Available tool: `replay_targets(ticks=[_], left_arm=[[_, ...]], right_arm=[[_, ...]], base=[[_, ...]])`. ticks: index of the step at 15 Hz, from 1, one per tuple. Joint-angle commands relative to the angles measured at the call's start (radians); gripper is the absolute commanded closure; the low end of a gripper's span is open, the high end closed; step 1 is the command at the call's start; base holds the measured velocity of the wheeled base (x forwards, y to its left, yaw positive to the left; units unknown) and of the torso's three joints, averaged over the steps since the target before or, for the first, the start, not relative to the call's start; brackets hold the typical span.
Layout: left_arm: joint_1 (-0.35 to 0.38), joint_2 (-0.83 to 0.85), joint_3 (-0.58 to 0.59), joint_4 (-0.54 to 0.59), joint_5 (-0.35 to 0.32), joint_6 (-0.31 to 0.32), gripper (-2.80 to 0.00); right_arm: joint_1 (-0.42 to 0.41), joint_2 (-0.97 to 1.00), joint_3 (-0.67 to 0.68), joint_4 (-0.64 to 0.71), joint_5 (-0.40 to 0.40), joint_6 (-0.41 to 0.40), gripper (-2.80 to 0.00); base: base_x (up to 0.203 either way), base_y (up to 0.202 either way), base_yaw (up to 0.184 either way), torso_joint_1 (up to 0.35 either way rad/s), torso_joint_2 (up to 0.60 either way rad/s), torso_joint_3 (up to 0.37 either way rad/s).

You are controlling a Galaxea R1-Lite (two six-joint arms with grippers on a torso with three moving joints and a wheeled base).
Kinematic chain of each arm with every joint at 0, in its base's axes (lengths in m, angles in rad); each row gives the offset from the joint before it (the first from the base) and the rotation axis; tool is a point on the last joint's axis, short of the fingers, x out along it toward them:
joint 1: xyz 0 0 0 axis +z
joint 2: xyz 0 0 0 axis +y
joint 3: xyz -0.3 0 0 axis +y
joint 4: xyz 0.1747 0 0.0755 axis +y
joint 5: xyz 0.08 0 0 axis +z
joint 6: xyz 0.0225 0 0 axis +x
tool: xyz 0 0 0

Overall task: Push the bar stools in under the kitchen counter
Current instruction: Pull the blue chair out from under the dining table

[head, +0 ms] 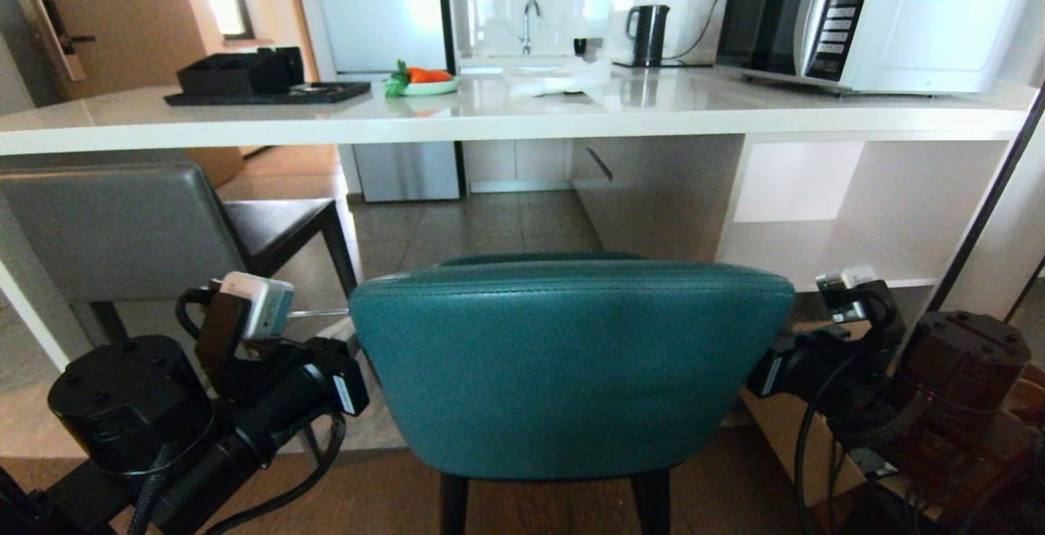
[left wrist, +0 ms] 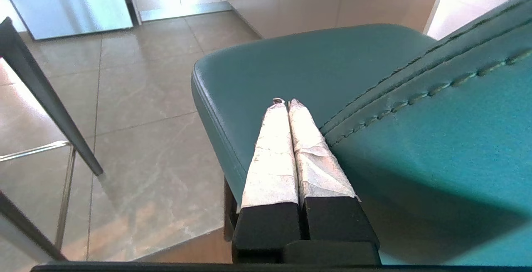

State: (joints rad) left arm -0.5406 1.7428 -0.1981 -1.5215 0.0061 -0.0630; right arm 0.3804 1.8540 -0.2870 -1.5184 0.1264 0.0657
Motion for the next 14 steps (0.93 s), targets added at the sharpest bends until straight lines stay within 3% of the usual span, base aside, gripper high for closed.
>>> replay_targets(ticks=[1,9,12,14], left_arm=[[-0.138,0.0,-0.001,-0.009,0.003,-0.001,0.0],[-0.127,-0.016,0.011,-0.009,0.013,-0.003,0.0],[-0.122,-0.043,0.012,-0.009,0.114,0.002,0.0],[-0.089,-0.082,0.019,-0.009,0.173,-0.009,0.0]], right_arm=[[0.0,-0.001,0.0,-0.012,-0.002,0.0,0.0],[0.0,-0.019,0.008,-0.012,-0.012,0.0,0.0],[-0.006,-0.063,0.031,-0.012,-0.041,0.002,0.0],[-0.055,-0.097,0.034,-0.012,-0.056,0.007,0.0]], base=[[0.0,0.0,0.0,0.0,0.0,0.0],[0.0,0.0,0.0,0.0,0.0,0.0],[0.0,0.0,0.0,0.0,0.0,0.0],[0.0,0.0,0.0,0.0,0.0,0.0]])
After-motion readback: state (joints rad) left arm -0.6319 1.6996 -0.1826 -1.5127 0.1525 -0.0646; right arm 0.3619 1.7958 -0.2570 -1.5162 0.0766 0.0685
